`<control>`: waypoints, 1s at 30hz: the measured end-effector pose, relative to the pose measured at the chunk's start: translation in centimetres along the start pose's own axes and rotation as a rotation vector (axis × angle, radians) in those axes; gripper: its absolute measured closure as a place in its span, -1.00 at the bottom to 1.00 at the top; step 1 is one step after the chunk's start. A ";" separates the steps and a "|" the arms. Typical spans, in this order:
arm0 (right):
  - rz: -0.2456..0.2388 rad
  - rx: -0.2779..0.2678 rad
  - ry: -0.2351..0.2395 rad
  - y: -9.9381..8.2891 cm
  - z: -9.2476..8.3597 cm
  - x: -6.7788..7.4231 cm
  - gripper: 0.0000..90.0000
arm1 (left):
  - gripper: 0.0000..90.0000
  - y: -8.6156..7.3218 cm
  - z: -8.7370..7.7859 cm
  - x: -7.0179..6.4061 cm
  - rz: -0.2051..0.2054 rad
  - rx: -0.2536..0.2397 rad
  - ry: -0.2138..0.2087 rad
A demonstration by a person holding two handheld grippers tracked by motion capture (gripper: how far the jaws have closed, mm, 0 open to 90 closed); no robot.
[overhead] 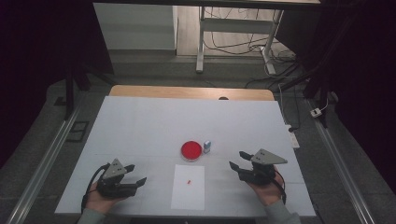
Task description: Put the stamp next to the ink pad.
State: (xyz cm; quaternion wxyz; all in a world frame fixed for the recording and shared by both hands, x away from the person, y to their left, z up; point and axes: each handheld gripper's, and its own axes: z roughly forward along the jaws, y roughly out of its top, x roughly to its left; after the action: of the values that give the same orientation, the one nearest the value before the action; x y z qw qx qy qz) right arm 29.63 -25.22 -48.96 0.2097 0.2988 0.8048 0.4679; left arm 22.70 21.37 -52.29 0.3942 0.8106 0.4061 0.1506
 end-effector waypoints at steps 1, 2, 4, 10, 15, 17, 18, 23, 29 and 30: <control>0.001 0.002 -0.003 -0.3 -0.5 -0.1 -0.07 | -0.31 0.0 0.0 0.0 -0.001 0.000 0.001; 0.004 0.003 -0.009 -0.6 -0.9 -0.2 -0.07 | -0.32 0.0 0.0 0.0 -0.002 0.000 0.001; 0.010 0.003 -0.020 -1.2 -1.7 -0.5 -0.07 | -0.32 0.0 0.0 0.0 -0.003 0.000 0.002; 0.016 0.016 -0.026 -2.8 -3.5 -1.2 -0.07 | -0.33 -0.1 0.2 0.1 -0.004 0.005 0.003; 0.022 0.029 -0.033 -4.0 -4.3 -1.7 -0.07 | -0.33 -0.1 0.2 0.2 -0.007 0.006 0.005; 0.017 0.037 -0.036 -4.2 -4.3 -1.9 -0.08 | -0.33 -0.1 0.2 0.2 -0.008 0.005 0.005; 0.017 0.038 -0.037 -4.2 -4.3 -1.9 -0.08 | -0.33 -0.1 0.2 0.1 -0.008 0.005 0.006; 0.005 0.040 -0.034 -4.0 -4.1 -1.7 -0.08 | -0.33 -0.1 0.2 0.2 -0.009 0.005 0.005; 0.004 0.039 -0.034 -4.0 -4.0 -1.7 -0.08 | -0.33 -0.1 0.1 0.2 -0.010 0.004 0.006; 0.005 0.040 -0.034 -4.0 -4.0 -1.7 -0.08 | -0.33 -0.1 0.2 0.2 -0.010 0.005 0.005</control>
State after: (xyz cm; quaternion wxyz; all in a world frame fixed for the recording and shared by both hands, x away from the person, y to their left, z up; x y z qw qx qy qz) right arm 27.27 -30.46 -50.49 0.2161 0.3130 0.8095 0.4473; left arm 22.87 21.49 -52.48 0.3920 0.8090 0.4116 0.1499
